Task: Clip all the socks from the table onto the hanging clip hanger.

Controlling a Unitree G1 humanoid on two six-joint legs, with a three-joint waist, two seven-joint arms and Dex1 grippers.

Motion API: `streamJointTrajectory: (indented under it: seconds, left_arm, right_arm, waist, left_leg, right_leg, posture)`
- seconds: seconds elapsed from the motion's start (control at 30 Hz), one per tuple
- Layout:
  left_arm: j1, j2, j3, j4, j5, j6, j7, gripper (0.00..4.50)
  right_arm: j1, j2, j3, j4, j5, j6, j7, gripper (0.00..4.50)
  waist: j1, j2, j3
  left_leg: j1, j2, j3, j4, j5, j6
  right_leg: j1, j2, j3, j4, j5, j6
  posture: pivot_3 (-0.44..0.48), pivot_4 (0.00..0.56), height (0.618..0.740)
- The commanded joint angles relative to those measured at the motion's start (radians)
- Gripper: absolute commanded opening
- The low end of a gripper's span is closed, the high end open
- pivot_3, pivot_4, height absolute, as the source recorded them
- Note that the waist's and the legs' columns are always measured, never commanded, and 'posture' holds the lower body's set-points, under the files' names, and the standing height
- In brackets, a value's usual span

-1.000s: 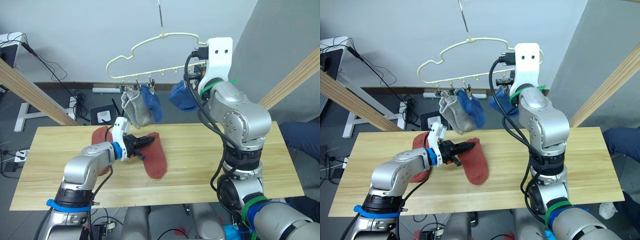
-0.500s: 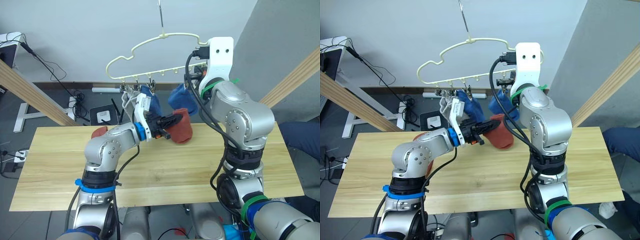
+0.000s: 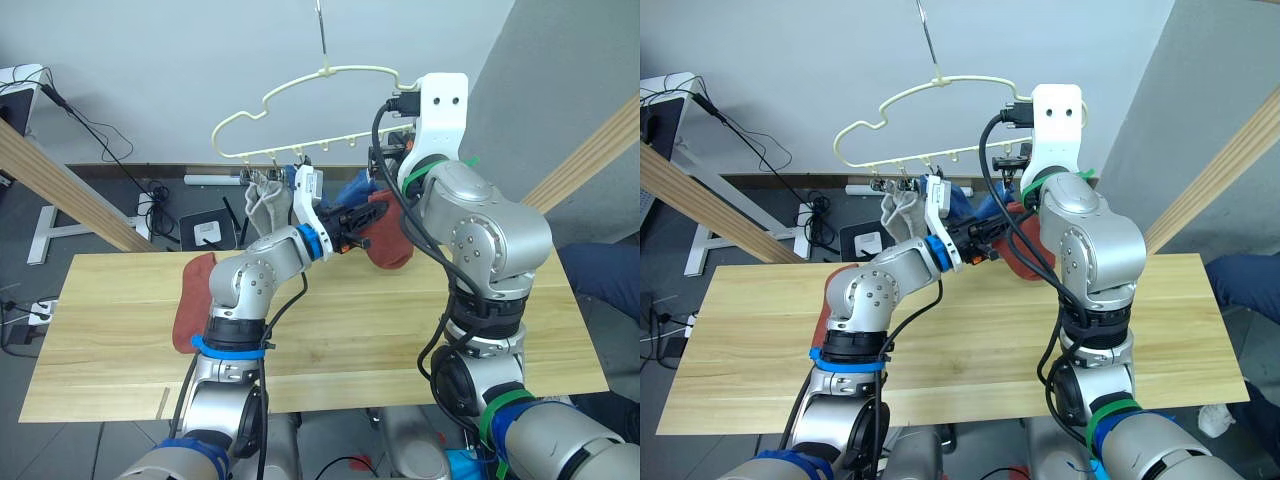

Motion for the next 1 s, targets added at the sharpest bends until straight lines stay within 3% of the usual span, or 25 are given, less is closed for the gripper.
streamJointTrajectory:
  seconds: [0.03, 0.8, 0.9, 1.0]
  left_arm:
    - [-0.018, -0.013, -0.009, 0.004, 0.008, -0.039, -0.003, 0.01]
    - [-0.083, -0.080, 0.042, 0.084, -0.008, -0.105, 0.015, 0.01]
    - [-0.083, -0.078, 0.043, 0.084, -0.008, -0.104, 0.014, 0.00]
    - [-0.087, -0.076, 0.047, 0.084, -0.011, -0.101, 0.014, 0.00]
  right_arm:
    - [-0.017, 0.002, -0.016, -0.039, 0.003, 0.005, -0.003, 0.00]
    - [-0.019, 0.014, -0.022, -0.041, 0.003, 0.018, -0.004, 0.00]
    - [-0.019, 0.019, -0.026, -0.042, 0.007, 0.024, -0.001, 0.87]
    - [-0.020, 0.025, -0.029, -0.042, 0.003, 0.024, -0.006, 2.04]
  waist:
    - [0.000, 0.000, 0.000]
    - [-0.020, 0.000, 0.000]
    - [-0.021, 0.000, 0.000]
    - [-0.021, 0.000, 0.001]
  left_leg:
    - [0.000, 0.000, 0.000, 0.000, 0.000, 0.000]
    - [0.000, 0.000, 0.000, -0.001, 0.000, 0.000]
    - [0.000, 0.000, 0.000, -0.001, 0.000, 0.000]
    - [-0.001, 0.000, 0.000, -0.001, 0.000, 0.000]
  right_leg:
    - [0.000, 0.000, 0.000, 0.000, 0.000, 0.000]
    - [0.000, 0.000, 0.000, -0.001, 0.000, 0.001]
    - [0.000, 0.000, 0.000, -0.001, 0.000, 0.001]
    - [0.000, 0.000, 0.000, -0.001, 0.000, 0.001]
  posture:
    - [-0.262, 0.377, 0.740]
    - [-0.278, 0.379, 0.740]
    - [-0.278, 0.379, 0.740]
    - [-0.274, 0.379, 0.740]
